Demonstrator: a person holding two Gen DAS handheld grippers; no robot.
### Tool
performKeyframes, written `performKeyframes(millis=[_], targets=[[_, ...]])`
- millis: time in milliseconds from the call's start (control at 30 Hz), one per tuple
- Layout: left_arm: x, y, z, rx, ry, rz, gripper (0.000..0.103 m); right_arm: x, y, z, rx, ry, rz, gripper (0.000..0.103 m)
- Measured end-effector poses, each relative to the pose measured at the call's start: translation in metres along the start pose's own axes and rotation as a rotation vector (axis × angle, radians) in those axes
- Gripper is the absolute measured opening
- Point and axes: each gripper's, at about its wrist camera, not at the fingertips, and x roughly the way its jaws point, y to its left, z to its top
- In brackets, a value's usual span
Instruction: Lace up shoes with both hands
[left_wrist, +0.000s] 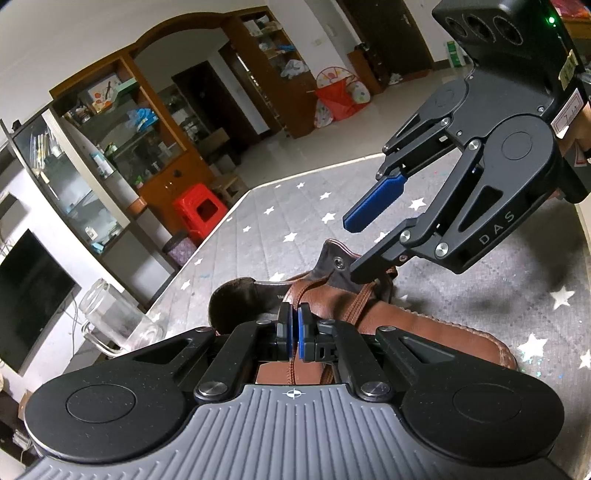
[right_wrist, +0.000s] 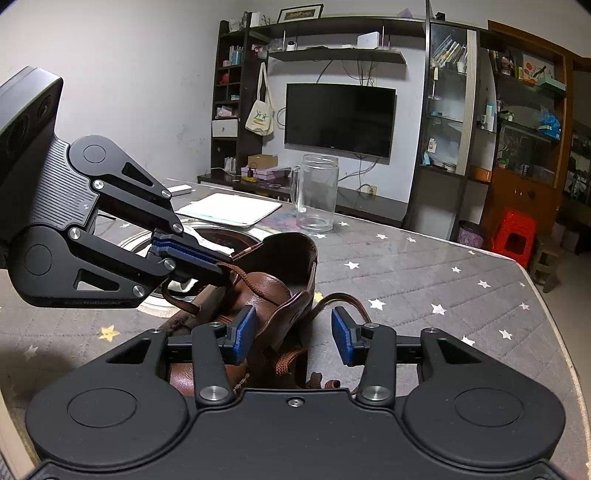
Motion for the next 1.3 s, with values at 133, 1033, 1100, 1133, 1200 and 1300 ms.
performKeyframes(millis=[133, 1033, 1100, 1133, 1200, 1300], targets=[[0.001, -0.001, 0.001, 0.001, -0.016, -0.007, 0.003, 0.0, 0.0, -0.001, -0.001, 0.0, 0.001, 0.047], [0.045, -0.003, 0.016, -0.006, 0.005, -0.023, 0.004, 0.001, 0.004, 0.007, -0.073, 0.006, 0.06, 0.047], [0.046, -0.002, 0.016, -0.006, 0.006, -0.023, 0.004, 0.001, 0.006, 0.009, -0.124, 0.013, 0.064, 0.047], [0.047, -0.002, 0.017, -0.005, 0.006, -0.024, 0.004, 0.002, 0.007, 0.01, -0.15, 0.017, 0.066, 0.047], [0.044, -0.01, 0.017, -0.008, 0.007, -0.021, 0.004, 0.002, 0.01, 0.012, -0.201, 0.024, 0.069, 0.047], [0.057, -0.004, 0.011, -0.012, 0.002, -0.016, 0.004, 0.0, 0.009, 0.015, -0.234, 0.028, 0.075, 0.041]])
